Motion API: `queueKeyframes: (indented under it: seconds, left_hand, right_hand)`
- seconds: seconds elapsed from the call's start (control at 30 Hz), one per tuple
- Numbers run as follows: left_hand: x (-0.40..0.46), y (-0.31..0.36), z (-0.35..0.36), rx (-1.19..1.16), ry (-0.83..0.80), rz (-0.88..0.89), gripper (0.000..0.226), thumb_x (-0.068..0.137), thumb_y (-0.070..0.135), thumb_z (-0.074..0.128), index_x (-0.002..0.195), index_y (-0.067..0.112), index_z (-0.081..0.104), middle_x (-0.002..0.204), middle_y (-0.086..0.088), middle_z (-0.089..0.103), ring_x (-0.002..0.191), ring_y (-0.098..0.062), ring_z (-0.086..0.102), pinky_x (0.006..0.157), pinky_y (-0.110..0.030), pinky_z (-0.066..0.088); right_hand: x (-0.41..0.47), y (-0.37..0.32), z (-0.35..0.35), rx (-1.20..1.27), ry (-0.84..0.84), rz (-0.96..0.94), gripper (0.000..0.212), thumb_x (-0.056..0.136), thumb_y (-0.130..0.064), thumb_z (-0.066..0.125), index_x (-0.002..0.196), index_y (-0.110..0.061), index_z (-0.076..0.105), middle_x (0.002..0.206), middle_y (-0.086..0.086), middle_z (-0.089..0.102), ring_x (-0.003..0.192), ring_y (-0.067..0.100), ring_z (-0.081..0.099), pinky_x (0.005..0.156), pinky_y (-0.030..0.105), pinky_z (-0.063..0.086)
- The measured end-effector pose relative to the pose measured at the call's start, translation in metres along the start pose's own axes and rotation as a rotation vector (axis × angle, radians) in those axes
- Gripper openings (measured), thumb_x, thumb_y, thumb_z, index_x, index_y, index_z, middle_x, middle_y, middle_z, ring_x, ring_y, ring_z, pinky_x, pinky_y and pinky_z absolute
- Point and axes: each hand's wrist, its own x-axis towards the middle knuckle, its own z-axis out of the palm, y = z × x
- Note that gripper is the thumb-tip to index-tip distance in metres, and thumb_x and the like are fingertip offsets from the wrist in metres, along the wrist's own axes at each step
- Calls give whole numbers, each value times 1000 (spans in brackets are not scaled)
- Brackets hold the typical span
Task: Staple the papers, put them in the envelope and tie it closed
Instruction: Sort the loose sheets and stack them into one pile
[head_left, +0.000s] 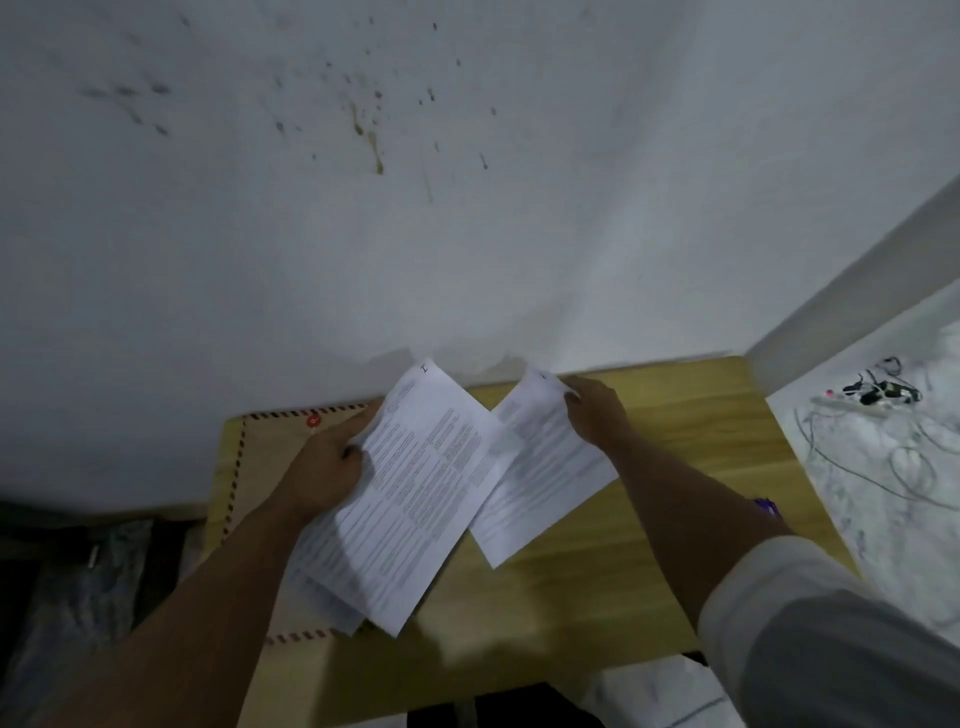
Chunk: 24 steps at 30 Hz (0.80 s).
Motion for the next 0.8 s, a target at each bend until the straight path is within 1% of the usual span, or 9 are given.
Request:
queueKeyframes:
  seconds: [0.07, 0.13, 0.23, 0.3, 0.37, 0.43, 0.53, 0.7, 0.8]
  left_hand:
    - [-9, 21, -17, 8, -8, 91, 74, 98, -4, 46, 154, 43, 37, 120, 19, 60, 97, -10, 57, 87, -19, 46]
    - [-19, 43, -33, 16, -6, 174, 71, 99, -6, 45, 156, 36, 37, 141, 13, 54, 124, -8, 53, 104, -8, 36]
    - [-32, 75, -56, 30, 30, 289, 71, 97, -8, 45, 155, 32, 39, 155, 10, 44, 139, -6, 43, 105, 4, 24]
    - [-44, 95, -72, 53, 62, 355, 75, 97, -6, 45, 153, 43, 38, 150, 13, 49, 124, -8, 57, 106, -8, 36]
    - [-54, 111, -88, 82, 96, 394, 79, 98, 0, 46, 151, 57, 34, 133, 17, 59, 97, -11, 58, 92, -24, 48]
    - [-63, 127, -102, 101, 140, 418, 76, 99, 6, 47, 152, 58, 30, 116, 13, 61, 89, -12, 57, 83, -28, 48]
    - [-81, 151, -122, 119, 288, 445, 57, 98, 17, 48, 150, 40, 48, 119, 8, 69, 95, -16, 70, 89, -33, 57]
    - [-101, 178, -140, 50, 484, 419, 17, 98, 19, 52, 97, 28, 65, 83, 10, 71, 73, -8, 66, 69, -40, 59]
    - [-108, 186, -143, 9, 546, 384, 13, 101, 22, 54, 93, 25, 64, 90, 7, 70, 75, -11, 64, 65, -34, 52]
  right_hand:
    - [-8, -19, -30, 120, 11, -53, 28, 101, -8, 49, 117, -8, 72, 108, 11, 73, 100, 26, 65, 85, 30, 44]
    - [-20, -45, -62, 184, 1, -84, 27, 102, -11, 50, 116, -7, 73, 107, 7, 73, 98, 21, 65, 86, 30, 47]
    - [-41, -91, -105, 279, -14, -129, 28, 104, -21, 52, 117, -8, 73, 111, 3, 71, 100, 19, 63, 88, 28, 48]
    - [-59, -122, -130, 343, -12, -159, 28, 104, -26, 53, 114, -10, 74, 102, -1, 69, 89, 15, 60, 72, 20, 45]
    - [-78, -152, -152, 398, -32, -188, 27, 103, -28, 54, 110, -12, 74, 94, -4, 69, 82, 13, 60, 62, 16, 42]
    - [-94, -177, -171, 435, -64, -230, 29, 101, -28, 56, 109, -6, 72, 96, 0, 68, 87, 18, 61, 71, 25, 45]
    - [-120, -208, -193, 475, -130, -262, 31, 102, -24, 53, 117, -2, 69, 103, 5, 71, 91, 21, 65, 73, 27, 49]
    - [-153, -239, -207, 516, -192, -306, 36, 106, -28, 45, 121, -7, 69, 117, 9, 73, 103, 26, 70, 81, 33, 54]
    - [-158, -247, -210, 601, -240, -322, 37, 104, -29, 46, 123, -6, 69, 121, 15, 72, 112, 35, 67, 100, 48, 53]
